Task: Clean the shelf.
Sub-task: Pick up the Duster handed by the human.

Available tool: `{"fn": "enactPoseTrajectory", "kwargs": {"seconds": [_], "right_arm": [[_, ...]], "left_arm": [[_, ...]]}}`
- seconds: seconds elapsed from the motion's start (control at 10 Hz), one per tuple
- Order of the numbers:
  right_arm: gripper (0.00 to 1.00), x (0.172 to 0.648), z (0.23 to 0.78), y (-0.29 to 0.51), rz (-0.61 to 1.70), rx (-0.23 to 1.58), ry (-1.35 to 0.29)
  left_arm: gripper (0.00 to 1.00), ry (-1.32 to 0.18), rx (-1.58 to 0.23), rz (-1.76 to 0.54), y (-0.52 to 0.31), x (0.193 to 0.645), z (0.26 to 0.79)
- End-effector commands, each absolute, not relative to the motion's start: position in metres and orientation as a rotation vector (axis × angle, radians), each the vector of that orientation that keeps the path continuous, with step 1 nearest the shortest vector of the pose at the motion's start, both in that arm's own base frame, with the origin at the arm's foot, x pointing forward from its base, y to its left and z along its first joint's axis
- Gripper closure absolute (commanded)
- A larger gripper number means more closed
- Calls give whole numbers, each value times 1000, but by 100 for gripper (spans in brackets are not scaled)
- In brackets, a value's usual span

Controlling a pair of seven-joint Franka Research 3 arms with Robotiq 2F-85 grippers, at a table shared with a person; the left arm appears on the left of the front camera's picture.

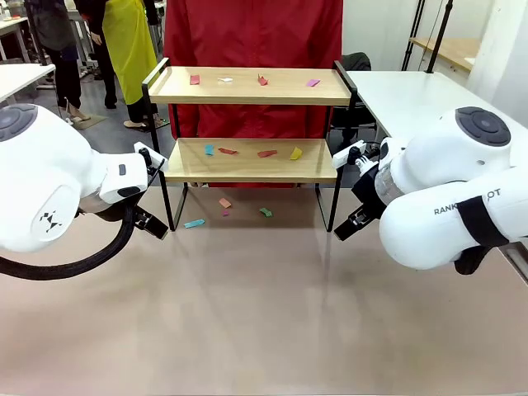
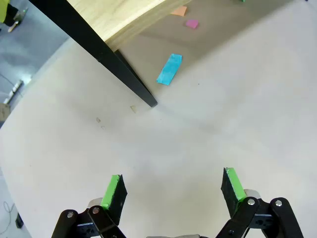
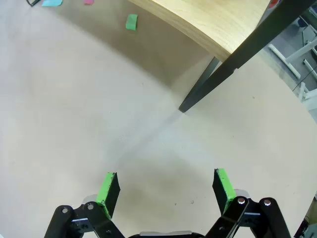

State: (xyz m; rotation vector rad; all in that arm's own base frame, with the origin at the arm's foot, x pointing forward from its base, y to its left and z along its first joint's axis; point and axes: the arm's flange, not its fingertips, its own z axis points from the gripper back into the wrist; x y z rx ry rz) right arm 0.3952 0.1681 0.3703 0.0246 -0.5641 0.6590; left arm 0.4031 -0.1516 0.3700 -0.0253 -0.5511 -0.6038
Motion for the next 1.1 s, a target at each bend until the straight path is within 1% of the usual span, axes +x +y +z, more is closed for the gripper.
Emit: {"fn": "enactPoseTrajectory", "kwargs": {"seconds": [0.0, 0.4, 0.6, 0.7, 0.8, 1.0], "right_arm": [[0, 395, 370, 168, 658, 25, -564], [0, 395, 370, 168, 659, 25, -564], [0, 406, 426, 159, 639, 69, -642], [0, 407, 452, 147, 633, 103, -674], [0, 402, 475, 130, 623, 128, -715], [0, 388, 514, 86, 629, 207, -814]], "left_arm": [[0, -551, -25, -604, -151, 403, 370], [0, -551, -25, -604, -152, 403, 370], [0, -541, -126, -613, -145, 412, 408], [0, -550, -150, -605, -132, 417, 431], [0, -554, -199, -614, -117, 418, 454], [0, -539, -296, -726, -76, 420, 499]]}}
